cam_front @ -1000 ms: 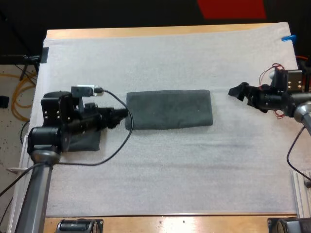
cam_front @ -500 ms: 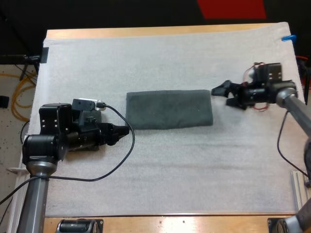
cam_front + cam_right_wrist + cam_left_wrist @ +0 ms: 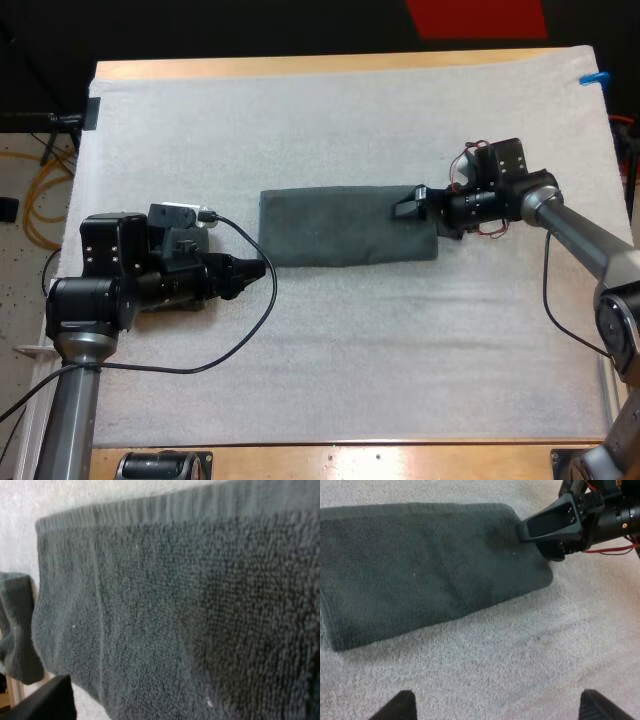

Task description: Pick towel from pile fold and stack

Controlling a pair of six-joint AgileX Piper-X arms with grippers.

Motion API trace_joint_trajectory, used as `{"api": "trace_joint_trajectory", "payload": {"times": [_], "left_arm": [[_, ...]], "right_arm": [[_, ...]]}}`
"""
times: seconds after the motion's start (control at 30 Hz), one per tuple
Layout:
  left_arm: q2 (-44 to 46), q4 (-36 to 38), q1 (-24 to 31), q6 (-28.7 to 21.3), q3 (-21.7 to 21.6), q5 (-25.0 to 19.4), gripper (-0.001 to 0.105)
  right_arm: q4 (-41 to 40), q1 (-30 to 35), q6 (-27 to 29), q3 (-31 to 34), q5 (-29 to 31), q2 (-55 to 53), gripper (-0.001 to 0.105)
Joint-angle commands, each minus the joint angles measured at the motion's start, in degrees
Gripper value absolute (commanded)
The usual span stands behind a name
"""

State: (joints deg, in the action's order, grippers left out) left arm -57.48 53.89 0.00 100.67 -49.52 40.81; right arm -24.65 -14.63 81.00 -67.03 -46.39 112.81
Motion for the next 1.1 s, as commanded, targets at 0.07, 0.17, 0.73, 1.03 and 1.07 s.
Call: {"api": "trace_joint_trajectory", "payload": {"times": [0.07, 0.17, 0.73, 1.03, 1.07], "left_arm": [[0.35, 0.7, -0.24, -0.26, -0.18, -0.28, 0.063], [0.35, 0.7, -0.24, -0.26, -0.18, -0.28, 0.063], [0.35, 0.7, -0.24, -0.26, -0.18, 0.19, 0.063], [0.35, 0.7, -0.24, -0.26, -0.18, 0.24, 0.063], [0.35, 0.7, -0.24, -0.26, -0.18, 0.46, 0.063]], "right_arm": [[-4.11, -0.85, 0.06, 0.48, 3.8, 1.68, 0.048], [-5.09, -0.85, 0.72, 0.48, 5.64, 1.58, 0.006], [-20.92, 0.17, 23.22, -0.48, 61.13, -15.74, 0.001], [-19.85, -4.44, 11.64, -2.94, 41.52, -14.9, 0.001], [-18.79, -5.42, 9.1, -3.26, 38.73, -14.11, 0.001]]}}
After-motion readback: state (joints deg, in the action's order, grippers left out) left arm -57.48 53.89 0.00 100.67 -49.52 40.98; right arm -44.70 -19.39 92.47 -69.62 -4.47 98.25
